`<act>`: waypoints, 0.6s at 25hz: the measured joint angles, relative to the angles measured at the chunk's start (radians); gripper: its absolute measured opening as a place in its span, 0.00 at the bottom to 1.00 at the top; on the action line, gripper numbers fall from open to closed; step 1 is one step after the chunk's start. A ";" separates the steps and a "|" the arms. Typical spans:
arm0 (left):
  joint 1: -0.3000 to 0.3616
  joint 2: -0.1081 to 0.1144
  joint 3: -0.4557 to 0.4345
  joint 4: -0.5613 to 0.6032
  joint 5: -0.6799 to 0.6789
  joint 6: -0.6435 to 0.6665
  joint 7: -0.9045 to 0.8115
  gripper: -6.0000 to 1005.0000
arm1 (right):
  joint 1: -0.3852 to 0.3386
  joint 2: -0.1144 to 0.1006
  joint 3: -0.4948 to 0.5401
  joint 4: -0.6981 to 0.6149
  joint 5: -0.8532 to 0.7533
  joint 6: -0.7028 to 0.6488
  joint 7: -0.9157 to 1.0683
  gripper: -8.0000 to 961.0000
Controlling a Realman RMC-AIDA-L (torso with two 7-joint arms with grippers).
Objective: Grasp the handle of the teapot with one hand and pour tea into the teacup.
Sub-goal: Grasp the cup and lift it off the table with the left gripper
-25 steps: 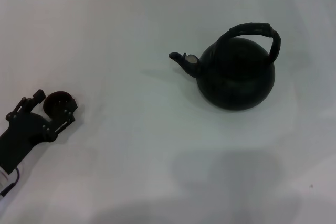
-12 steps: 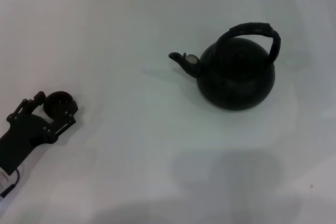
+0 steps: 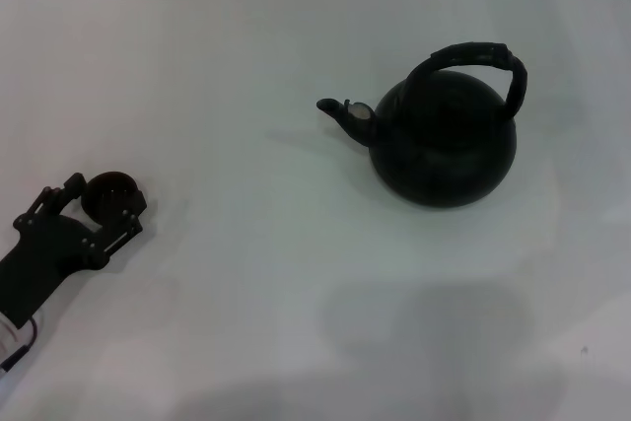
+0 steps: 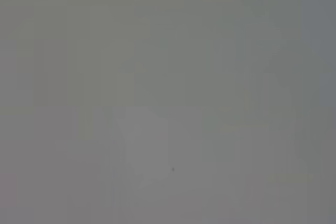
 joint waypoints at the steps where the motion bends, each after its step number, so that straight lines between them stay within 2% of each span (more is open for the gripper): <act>1: -0.001 0.000 0.000 0.000 0.000 0.000 0.000 0.88 | 0.000 0.000 0.000 0.000 0.000 0.000 0.000 0.91; 15: -0.026 0.000 0.000 0.001 0.023 0.038 0.000 0.88 | -0.002 0.000 0.000 -0.009 0.000 -0.002 0.000 0.91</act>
